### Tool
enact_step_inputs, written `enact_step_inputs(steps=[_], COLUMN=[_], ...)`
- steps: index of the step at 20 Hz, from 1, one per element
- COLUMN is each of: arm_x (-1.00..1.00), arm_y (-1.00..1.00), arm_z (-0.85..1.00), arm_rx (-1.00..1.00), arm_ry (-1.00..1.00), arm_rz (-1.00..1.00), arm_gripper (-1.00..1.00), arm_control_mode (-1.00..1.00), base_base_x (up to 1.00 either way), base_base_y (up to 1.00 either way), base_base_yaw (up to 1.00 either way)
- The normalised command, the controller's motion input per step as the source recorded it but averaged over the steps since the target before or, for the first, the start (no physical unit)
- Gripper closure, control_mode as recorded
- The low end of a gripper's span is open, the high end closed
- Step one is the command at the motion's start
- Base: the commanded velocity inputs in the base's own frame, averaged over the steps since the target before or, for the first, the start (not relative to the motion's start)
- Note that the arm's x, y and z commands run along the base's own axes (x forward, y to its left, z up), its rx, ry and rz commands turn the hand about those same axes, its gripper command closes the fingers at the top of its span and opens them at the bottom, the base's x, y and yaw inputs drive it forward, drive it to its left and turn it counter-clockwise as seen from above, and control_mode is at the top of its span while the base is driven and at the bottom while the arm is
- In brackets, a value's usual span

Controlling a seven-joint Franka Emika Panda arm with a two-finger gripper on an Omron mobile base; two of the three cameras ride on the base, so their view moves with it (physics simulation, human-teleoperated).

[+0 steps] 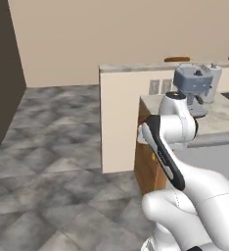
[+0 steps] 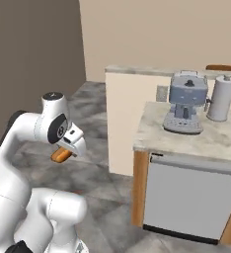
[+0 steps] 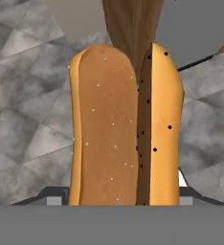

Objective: Move the hot dog bun to the plate on the dining table and place the condiment next to that plate. Then navigate to the fridge and take the sausage and place it on the plate as well.

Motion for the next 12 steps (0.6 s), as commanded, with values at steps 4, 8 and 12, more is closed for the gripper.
enact_step_inputs(steps=[4,8,12], arm_x=[0.0,0.0,0.0], arm_y=[0.0,0.0,0.0], arm_z=[0.0,0.0,0.0], arm_rx=[0.0,0.0,0.0], arm_ry=[0.0,0.0,0.0], arm_rz=[0.0,0.0,0.0], arm_gripper=[1.0,1.0,1.0], arm_control_mode=[1.0,1.0,1.0], base_base_x=[1.0,1.0,1.0], base_base_y=[0.79,0.6,0.66], base_base_yaw=[0.1,0.03,0.0])
